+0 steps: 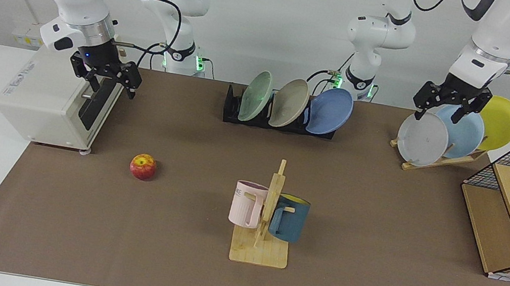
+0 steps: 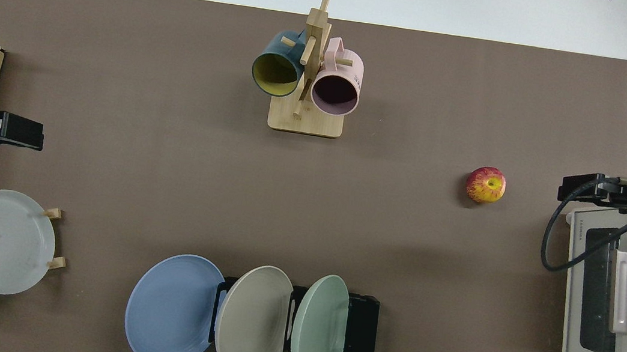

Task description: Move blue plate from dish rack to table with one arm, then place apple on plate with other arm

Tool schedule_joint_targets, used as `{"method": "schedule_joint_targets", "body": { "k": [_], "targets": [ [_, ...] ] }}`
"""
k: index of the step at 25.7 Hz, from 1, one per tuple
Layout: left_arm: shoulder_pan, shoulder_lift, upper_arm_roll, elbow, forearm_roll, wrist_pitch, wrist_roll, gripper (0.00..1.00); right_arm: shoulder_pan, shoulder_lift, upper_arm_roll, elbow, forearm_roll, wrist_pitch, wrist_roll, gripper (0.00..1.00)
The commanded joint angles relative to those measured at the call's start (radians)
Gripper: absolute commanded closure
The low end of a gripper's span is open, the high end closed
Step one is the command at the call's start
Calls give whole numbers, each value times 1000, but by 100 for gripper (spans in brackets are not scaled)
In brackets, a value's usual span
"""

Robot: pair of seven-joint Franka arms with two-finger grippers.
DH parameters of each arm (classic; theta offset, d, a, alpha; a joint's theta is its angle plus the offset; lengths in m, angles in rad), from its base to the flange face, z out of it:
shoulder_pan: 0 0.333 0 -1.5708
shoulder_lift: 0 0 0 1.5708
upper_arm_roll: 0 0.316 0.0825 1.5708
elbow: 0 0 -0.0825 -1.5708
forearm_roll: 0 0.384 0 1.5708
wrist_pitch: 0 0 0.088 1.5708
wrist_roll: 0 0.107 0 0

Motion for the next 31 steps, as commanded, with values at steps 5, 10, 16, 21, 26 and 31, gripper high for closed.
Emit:
{"method": "schedule_joint_targets", "body": {
  "k": [5,10,16,21,26,31],
  "targets": [
    [1,-6,-1,-17,-15,18,8,0,-7,-7,4,-10,8,15,-23,0],
    [3,-6,-1,-20,-27,35,9,0,-7,-7,4,-9,8,15,-23,0],
    [1,-8,-1,-33,-41,79,14,0,-7,-7,4,-9,8,15,-23,0],
    [1,-8,-1,-34,-41,79,14,0,-7,-7,4,-10,8,15,-23,0],
    [3,-9,0,-40,-41,79,16,0,-7,-7,4,-10,8,15,-23,0],
    [-1,-11,0,-44,-41,79,14,0,-7,-7,4,-9,8,15,-23,0]
  ]
}}
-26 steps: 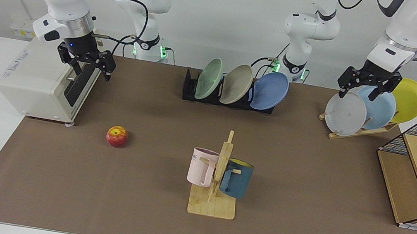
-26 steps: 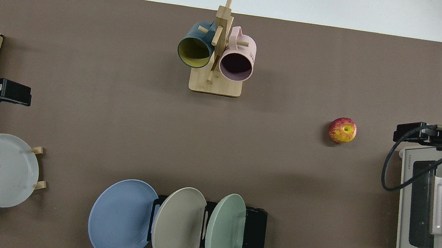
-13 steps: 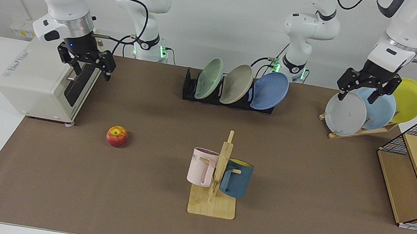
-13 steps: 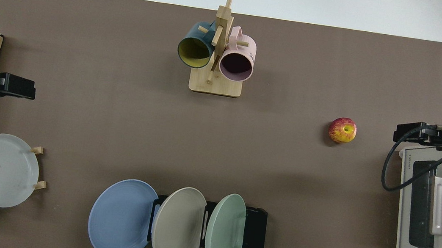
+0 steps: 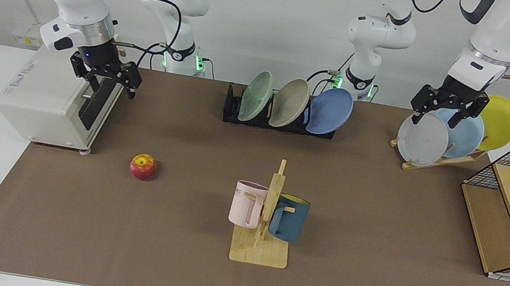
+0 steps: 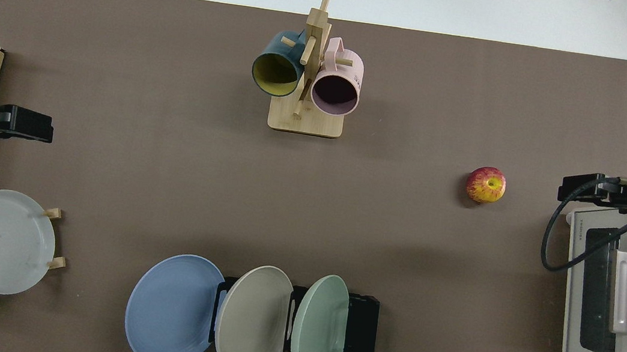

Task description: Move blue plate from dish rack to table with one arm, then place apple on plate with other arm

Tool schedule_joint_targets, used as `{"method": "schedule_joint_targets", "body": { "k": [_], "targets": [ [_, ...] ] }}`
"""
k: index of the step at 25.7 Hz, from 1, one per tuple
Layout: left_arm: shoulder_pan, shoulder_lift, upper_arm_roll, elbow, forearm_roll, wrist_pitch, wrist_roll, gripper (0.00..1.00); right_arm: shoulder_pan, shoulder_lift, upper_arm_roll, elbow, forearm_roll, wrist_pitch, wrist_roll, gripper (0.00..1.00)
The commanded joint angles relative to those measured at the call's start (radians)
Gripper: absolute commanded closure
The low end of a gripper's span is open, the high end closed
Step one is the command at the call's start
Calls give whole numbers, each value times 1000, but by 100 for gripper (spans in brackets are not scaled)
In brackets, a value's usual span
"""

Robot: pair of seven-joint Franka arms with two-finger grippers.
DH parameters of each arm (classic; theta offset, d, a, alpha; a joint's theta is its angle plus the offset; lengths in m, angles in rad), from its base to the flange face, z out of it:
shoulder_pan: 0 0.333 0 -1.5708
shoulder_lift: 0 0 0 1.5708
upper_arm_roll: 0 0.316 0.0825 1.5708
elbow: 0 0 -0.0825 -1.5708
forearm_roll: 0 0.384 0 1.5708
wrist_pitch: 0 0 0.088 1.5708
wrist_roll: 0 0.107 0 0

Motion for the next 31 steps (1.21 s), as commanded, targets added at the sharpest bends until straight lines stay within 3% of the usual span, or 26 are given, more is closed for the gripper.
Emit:
{"method": "schedule_joint_targets", "body": {
  "k": [1,15,22,27,31],
  "targets": [
    [-1,-16,2,-28,-15,26,13,0,-7,-7,4,-10,8,15,-23,0],
    [-2,-19,-6,-33,-10,8,11,0,-4,-5,12,-7,8,30,-18,0],
    [-4,-39,-36,-66,31,3,-31,0,-7,71,12,105,-5,-2,-24,0],
    [-1,-140,-151,-223,129,31,-226,0,-8,189,12,267,-8,-59,-26,0],
    [1,-217,-262,-352,174,40,-324,0,-7,222,10,290,-10,-60,-24,0]
  ]
}}
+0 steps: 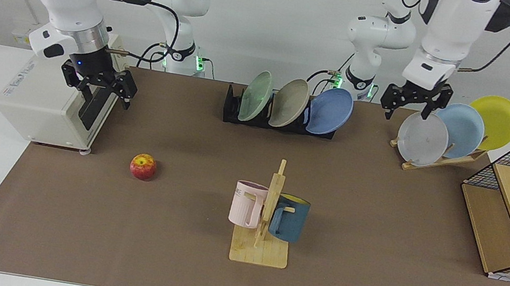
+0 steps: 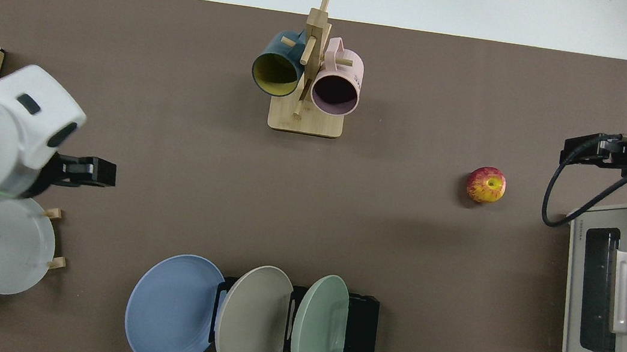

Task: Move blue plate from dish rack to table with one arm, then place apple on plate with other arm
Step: 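Reach the left gripper to the blue plate while the right gripper reaches the apple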

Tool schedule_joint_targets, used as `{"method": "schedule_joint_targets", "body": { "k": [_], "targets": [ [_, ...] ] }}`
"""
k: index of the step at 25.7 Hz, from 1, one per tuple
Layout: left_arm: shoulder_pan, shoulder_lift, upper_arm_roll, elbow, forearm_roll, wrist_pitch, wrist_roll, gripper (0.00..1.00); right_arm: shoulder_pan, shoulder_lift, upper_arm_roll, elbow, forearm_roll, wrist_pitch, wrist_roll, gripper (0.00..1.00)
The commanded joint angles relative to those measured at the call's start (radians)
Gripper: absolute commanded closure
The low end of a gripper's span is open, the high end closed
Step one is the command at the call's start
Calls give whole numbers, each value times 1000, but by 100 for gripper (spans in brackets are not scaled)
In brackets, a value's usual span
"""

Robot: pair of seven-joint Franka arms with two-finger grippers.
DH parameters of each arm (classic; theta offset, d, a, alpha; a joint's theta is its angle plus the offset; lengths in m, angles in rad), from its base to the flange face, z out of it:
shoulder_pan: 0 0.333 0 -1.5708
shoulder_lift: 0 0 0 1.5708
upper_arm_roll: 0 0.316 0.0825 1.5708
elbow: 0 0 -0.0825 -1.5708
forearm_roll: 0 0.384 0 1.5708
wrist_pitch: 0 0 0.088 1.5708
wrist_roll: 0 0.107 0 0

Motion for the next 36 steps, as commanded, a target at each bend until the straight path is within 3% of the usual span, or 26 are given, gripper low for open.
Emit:
{"method": "schedule_joint_targets", "body": {
  "k": [1,5,12,17,21,36],
  "targets": [
    [-1,-154,-114,-215,63,41,-127,0,-6,85,4,106,-8,-41,-24,0],
    [0,-249,-240,-356,144,52,-196,0,2,98,4,117,-8,-41,-23,0],
    [-32,-307,-318,-492,144,55,-277,0,5,105,4,115,-10,-27,-21,0],
    [-30,-306,-320,-522,144,79,-283,0,4,114,4,112,-10,-21,-21,0],
    [-24,-293,-333,-618,156,174,-311,0,5,114,5,105,-13,3,-21,0],
    [-16,-227,-323,-631,118,236,-264,1,48,209,7,62,-17,138,30,0]
  ]
}}
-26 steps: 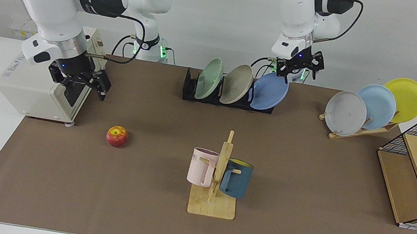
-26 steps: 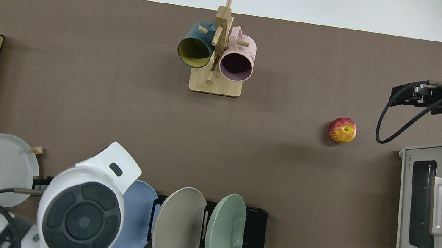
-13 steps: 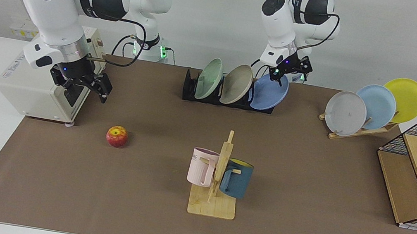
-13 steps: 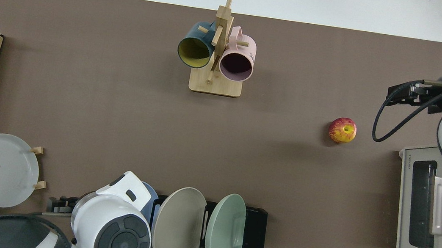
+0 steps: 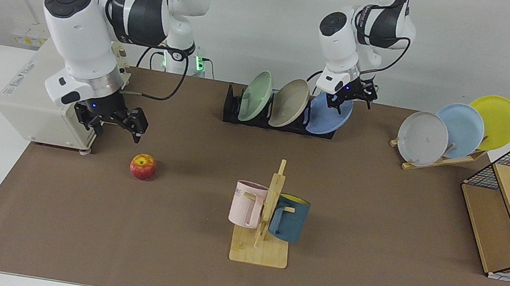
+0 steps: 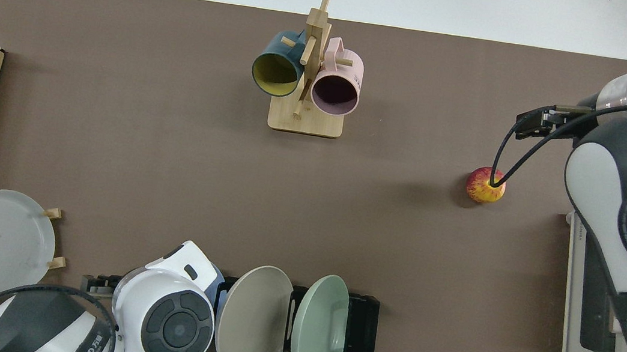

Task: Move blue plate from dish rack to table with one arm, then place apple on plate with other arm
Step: 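Reach the left gripper to the blue plate while the right gripper reaches the apple, then grasp the blue plate with the left gripper while the right gripper grasps the apple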

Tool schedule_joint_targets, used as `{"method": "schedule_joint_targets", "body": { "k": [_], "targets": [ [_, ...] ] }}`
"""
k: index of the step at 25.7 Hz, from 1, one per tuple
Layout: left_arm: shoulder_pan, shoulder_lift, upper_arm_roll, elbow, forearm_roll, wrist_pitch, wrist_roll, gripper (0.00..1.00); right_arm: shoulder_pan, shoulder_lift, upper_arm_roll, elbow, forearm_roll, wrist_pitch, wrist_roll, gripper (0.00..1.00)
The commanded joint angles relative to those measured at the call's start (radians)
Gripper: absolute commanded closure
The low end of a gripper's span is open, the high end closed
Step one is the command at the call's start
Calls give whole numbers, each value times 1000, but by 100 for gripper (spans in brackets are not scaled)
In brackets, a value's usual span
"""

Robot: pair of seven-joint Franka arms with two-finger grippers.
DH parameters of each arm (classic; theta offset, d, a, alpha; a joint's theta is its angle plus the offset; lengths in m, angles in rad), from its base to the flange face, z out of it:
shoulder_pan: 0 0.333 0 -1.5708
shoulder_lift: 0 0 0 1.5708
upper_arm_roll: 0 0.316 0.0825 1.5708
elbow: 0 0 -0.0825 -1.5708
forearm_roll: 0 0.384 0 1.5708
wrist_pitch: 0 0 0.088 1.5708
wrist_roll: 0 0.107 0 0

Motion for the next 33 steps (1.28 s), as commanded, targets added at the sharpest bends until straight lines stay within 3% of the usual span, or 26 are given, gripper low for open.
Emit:
{"method": "schedule_joint_targets", "body": {
  "k": [1,7,12,15,18,24,28,29,30,33],
  "targets": [
    [-1,4,7,-19,-19,30,25,4,0,34,2,-39,-11,46,23,0],
    [5,7,8,-19,-27,31,67,26,0,-6,2,-223,1,190,21,0],
    [29,15,10,-19,-29,45,93,26,-6,-1,2,-307,-4,261,-3,0],
    [33,15,10,-22,-29,48,94,27,-3,8,2,-388,-4,370,-3,0],
    [33,15,8,-25,-33,48,91,47,0,42,2,-412,-4,437,-5,0],
    [19,14,7,-25,-68,34,90,100,-1,92,2,-416,-16,445,-23,0],
    [19,15,-5,-16,-102,26,79,100,-7,106,0,-418,-16,447,-42,1],
    [19,15,-16,-12,-102,23,74,100,-11,108,2,-418,-16,447,-43,6],
    [20,14,-24,-2,-102,17,70,100,-11,108,2,-418,-16,447,-42,18],
    [23,17,-33,59,-93,-59,32,100,-14,105,2,-427,-14,445,-28,76]
  ]
}}
